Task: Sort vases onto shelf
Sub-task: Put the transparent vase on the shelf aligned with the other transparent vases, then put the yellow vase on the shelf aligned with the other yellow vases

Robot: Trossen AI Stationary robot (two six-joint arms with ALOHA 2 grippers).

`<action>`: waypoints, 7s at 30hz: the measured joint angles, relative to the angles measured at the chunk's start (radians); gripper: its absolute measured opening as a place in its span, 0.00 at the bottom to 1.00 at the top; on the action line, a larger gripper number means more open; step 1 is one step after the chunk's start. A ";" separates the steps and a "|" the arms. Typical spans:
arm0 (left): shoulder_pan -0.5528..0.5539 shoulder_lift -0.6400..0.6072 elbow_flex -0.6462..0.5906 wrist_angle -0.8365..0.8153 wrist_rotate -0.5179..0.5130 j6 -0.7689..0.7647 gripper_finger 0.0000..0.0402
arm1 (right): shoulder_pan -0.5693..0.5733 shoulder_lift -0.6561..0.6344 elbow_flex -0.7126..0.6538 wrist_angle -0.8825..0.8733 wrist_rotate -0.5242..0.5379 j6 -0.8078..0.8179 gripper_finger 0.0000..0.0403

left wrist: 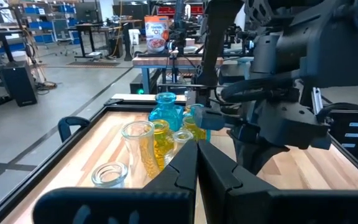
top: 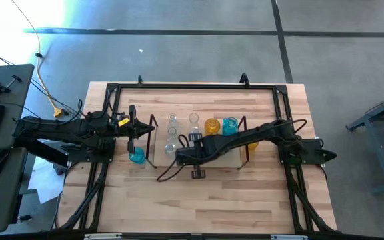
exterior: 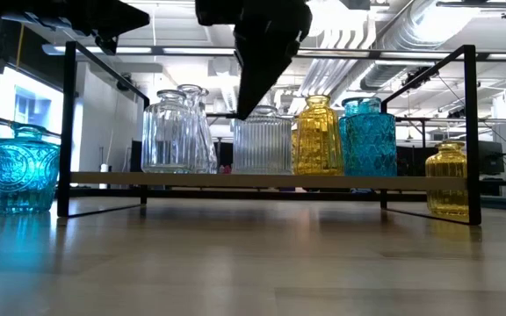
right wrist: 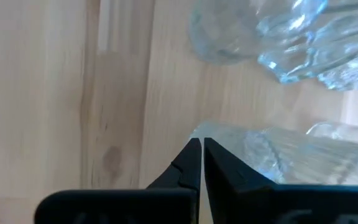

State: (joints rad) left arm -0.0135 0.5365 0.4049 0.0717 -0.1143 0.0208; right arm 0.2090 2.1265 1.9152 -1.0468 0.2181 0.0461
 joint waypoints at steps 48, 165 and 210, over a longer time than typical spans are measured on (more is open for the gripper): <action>0.000 0.000 0.000 -0.005 -0.002 0.000 0.00 | 0.349 -1.057 -0.898 -0.324 0.376 1.300 0.03; 0.000 0.000 0.001 -0.007 -0.002 0.010 0.00 | 0.084 -0.484 -0.162 -0.173 0.170 0.477 0.29; 0.000 0.000 0.000 -0.007 -0.002 0.015 0.00 | 0.131 -0.189 -0.163 -0.168 0.287 0.970 0.29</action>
State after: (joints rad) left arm -0.0135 0.5365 0.4053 0.0644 -0.1158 0.0357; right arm 0.3401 1.9377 1.7527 -1.2149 0.5053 1.0163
